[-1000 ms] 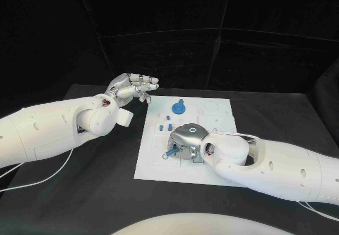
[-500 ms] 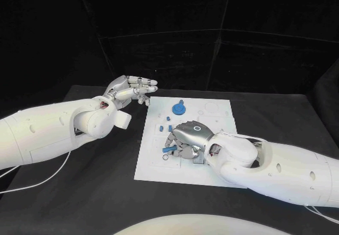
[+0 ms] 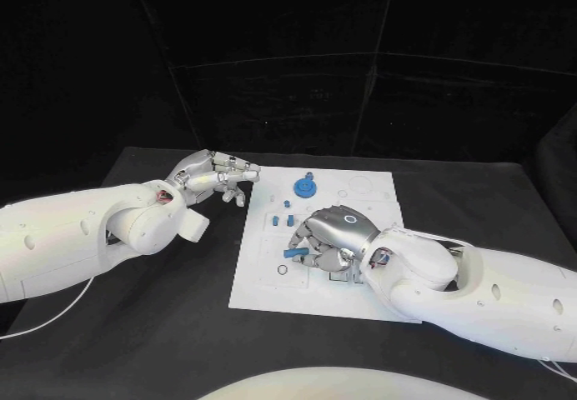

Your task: Assemble the parts on the task board

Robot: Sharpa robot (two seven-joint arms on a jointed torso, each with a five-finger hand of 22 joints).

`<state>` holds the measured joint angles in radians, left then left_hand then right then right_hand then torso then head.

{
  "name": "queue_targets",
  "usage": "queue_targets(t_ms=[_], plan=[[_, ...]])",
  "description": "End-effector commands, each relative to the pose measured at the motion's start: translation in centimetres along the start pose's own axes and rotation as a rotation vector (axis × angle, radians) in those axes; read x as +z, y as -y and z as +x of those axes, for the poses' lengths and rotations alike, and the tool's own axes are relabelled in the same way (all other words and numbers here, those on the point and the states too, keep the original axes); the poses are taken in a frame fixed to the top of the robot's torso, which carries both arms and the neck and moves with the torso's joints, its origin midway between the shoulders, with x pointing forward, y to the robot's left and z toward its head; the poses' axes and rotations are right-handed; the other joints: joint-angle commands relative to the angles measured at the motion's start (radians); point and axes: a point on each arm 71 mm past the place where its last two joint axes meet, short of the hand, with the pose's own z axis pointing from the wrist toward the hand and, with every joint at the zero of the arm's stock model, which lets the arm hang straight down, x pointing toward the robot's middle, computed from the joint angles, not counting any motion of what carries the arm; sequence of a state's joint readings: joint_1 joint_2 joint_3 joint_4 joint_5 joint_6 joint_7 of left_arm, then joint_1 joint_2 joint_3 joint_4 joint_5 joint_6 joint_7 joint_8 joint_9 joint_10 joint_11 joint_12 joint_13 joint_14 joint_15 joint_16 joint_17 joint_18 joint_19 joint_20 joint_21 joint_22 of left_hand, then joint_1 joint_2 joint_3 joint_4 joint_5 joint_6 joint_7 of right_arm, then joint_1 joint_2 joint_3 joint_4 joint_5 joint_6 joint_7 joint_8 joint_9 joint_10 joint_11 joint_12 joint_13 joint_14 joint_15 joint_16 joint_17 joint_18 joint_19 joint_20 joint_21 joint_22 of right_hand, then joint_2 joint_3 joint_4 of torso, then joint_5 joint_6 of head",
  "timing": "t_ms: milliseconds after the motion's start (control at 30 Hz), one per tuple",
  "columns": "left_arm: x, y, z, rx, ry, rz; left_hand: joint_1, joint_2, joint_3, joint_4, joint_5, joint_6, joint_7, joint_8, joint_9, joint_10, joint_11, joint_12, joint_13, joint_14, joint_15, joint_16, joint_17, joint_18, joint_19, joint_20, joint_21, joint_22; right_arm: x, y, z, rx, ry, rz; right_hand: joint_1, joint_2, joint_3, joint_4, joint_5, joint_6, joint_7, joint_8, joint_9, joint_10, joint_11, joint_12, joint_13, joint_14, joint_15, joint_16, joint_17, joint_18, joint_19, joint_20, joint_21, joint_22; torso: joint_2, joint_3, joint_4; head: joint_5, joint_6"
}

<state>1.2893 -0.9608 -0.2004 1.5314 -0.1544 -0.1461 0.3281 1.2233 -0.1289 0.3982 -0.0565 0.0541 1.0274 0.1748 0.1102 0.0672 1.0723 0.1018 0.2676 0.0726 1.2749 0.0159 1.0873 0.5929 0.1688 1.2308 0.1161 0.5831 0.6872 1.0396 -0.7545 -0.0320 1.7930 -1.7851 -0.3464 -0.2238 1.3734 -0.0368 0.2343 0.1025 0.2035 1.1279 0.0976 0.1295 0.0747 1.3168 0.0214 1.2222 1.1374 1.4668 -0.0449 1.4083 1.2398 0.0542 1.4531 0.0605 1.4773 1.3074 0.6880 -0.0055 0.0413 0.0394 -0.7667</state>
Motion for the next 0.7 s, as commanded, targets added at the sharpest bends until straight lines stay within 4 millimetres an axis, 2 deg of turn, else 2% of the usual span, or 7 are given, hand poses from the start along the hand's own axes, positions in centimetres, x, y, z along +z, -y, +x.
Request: queue_targets(t_ms=[33, 133, 367, 467, 700], plan=[[-0.25, -0.44, 0.46, 0.062, -0.055, -0.067, -0.014, 0.0, -0.016, 0.006, -0.001, 0.007, -0.001, 0.004, 0.001, 0.008, 0.0, 0.007, 0.001, 0.01, 0.0, 0.007, 0.005, 0.015, 0.01, 0.0, -0.006, -0.005, -0.09, -0.01, -0.38, 0.016, 0.037, -0.003, -0.007, -0.001, 0.0, 0.005, 0.004, 0.006, -0.002, 0.004, 0.002, 0.0, -0.006, -0.005, -0.001, 0.048, -0.007, 0.004, 0.002, -0.016, 0.007, 0.001, 0.006, 0.117, 0.0, -0.0008, -0.0002, 0.0, 0.005], [-0.44, -0.68, 0.5, 0.077, -0.058, -0.092, -0.018, 0.0, -0.033, 0.014, -0.001, 0.007, -0.001, 0.004, 0.001, 0.008, 0.0, 0.009, 0.002, 0.015, 0.0, 0.008, 0.006, 0.015, 0.016, 0.0, -0.01, -0.01, -0.16, 0.22, -0.37, 0.015, 0.036, 0.006, -0.007, -0.001, 0.0, 0.005, 0.004, 0.006, -0.002, 0.004, 0.002, 0.0, -0.006, -0.005, -0.001, 0.048, -0.007, 0.004, 0.002, -0.016, 0.007, 0.001, 0.006, 0.117, -0.001, -0.0006, -0.0021, 0.0, 0.009], [-0.74, -1.28, 1.03, 0.1, -0.096, -0.162, -0.027, 0.002, -0.086, 0.034, -0.001, 0.004, -0.001, 0.003, 0.0, 0.002, 0.0, 0.012, 0.003, 0.018, 0.0, 0.005, -0.002, 0.015, 0.028, -0.001, -0.022, -0.025, -0.26, 0.55, -0.37, 0.013, 0.035, 0.021, -0.006, -0.003, 0.0, 0.004, 0.004, 0.006, -0.002, 0.004, 0.002, -0.001, -0.006, -0.007, -0.003, 0.048, -0.007, 0.004, 0.002, -0.016, 0.008, 0.001, 0.006, 0.117, 0.002, -0.0003, -0.0015, -0.004, 0.014], [-0.84, -1.42, 1.3, 0.114, -0.115, -0.175, -0.031, 0.003, -0.112, 0.044, -0.001, 0.002, 0.0, 0.003, 0.0, -0.002, 0.001, 0.014, 0.004, 0.019, 0.0, 0.003, -0.006, 0.014, 0.032, 0.0, -0.028, -0.031, -0.26, 0.63, -0.32, 0.012, 0.028, 0.026, -0.006, -0.003, 0.0, 0.004, 0.004, 0.006, -0.002, 0.004, 0.002, -0.001, -0.006, -0.007, -0.003, 0.048, -0.007, 0.004, 0.002, -0.016, 0.008, 0.001, 0.006, 0.117, 0.001, -0.0005, 0.0002, -0.005, 0.013], [-0.9, -1.39, 1.32, 0.128, -0.106, -0.164, -0.024, 0.011, -0.131, 0.049, -0.001, 0.002, -0.001, 0.003, 0.0, -0.004, 0.001, 0.016, 0.005, 0.017, 0.0, 0.0, -0.014, 0.014, 0.035, -0.001, -0.033, -0.036, 0.02, 0.45, 0.02, 0.007, -0.014, 0.035, -0.005, -0.006, 0.001, 0.002, 0.003, 0.006, -0.002, 0.005, 0.001, -0.001, -0.007, -0.007, -0.003, 0.048, -0.008, 0.004, 0.003, -0.016, 0.008, 0.001, 0.006, 0.118, 0.002, -0.0011, -0.0003, -0.004, 0.011]])
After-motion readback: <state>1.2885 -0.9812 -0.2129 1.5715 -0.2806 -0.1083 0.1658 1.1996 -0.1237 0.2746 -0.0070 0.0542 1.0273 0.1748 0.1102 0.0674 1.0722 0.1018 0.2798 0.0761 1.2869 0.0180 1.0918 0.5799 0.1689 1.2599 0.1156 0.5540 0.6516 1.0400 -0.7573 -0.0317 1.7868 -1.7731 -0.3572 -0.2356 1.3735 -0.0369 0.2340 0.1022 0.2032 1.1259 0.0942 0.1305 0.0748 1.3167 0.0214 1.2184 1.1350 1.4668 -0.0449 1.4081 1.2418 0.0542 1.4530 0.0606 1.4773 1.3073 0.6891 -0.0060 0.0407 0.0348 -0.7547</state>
